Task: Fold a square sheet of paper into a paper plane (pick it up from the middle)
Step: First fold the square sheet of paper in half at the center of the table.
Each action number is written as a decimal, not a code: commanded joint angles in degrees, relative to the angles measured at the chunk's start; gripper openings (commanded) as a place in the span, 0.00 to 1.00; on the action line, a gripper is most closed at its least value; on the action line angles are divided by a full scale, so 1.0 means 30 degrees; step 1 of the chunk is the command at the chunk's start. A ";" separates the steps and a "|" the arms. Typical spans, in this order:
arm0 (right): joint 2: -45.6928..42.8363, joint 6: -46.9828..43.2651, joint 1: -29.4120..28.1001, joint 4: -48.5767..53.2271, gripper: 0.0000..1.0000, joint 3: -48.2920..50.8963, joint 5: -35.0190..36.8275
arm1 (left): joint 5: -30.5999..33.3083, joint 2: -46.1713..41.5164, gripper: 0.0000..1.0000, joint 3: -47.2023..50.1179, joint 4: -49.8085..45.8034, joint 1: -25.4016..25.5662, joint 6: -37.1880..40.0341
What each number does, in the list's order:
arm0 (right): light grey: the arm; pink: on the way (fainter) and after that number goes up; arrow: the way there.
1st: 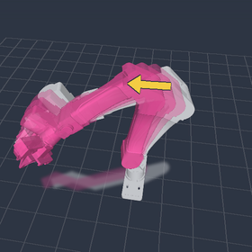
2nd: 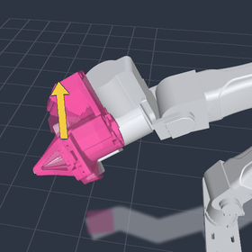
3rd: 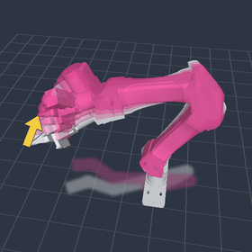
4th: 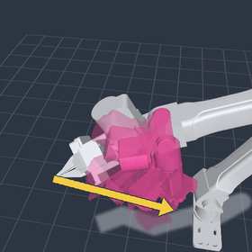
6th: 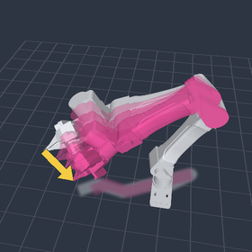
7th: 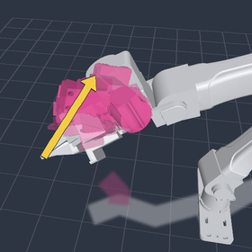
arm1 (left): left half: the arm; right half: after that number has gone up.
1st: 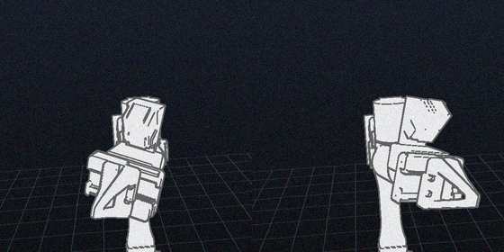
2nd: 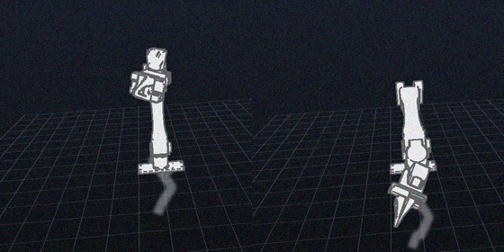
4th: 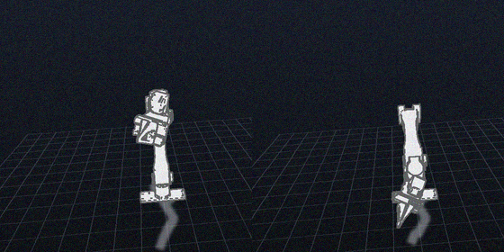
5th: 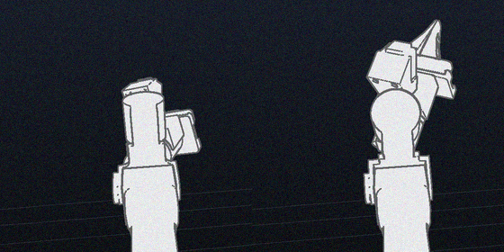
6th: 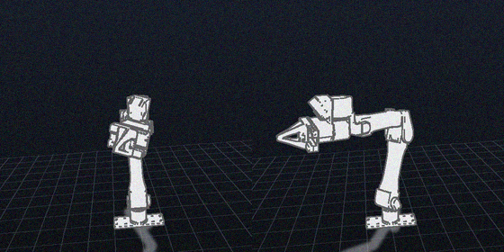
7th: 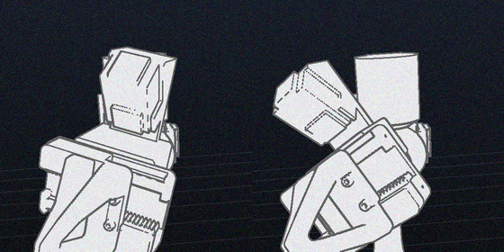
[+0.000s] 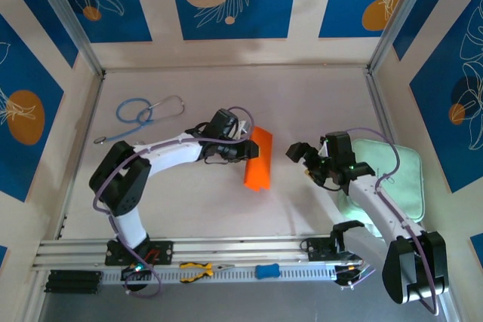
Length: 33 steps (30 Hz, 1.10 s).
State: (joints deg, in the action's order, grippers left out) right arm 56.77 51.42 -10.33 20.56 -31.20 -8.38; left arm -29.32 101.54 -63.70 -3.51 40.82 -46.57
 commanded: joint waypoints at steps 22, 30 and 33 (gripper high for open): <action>0.2298 0.0114 0.0082 -0.3567 0.90 0.0556 -0.4541 | -0.0545 0.2658 0.35 0.2373 0.4370 -0.0715 -0.2957; 0.3091 -0.0117 -0.0155 -0.3813 0.90 0.0281 -0.4986 | 0.0433 0.2254 0.35 0.3861 0.6502 -0.0582 -0.4831; 0.3382 -0.0149 -0.0230 -0.4007 0.90 0.0265 -0.5159 | 0.0777 0.2014 0.36 0.4124 0.6520 -0.0436 -0.4940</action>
State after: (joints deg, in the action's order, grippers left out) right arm 66.26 51.27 -10.55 9.45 -30.33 -21.43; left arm -29.50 108.73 -52.53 14.72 39.16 -59.81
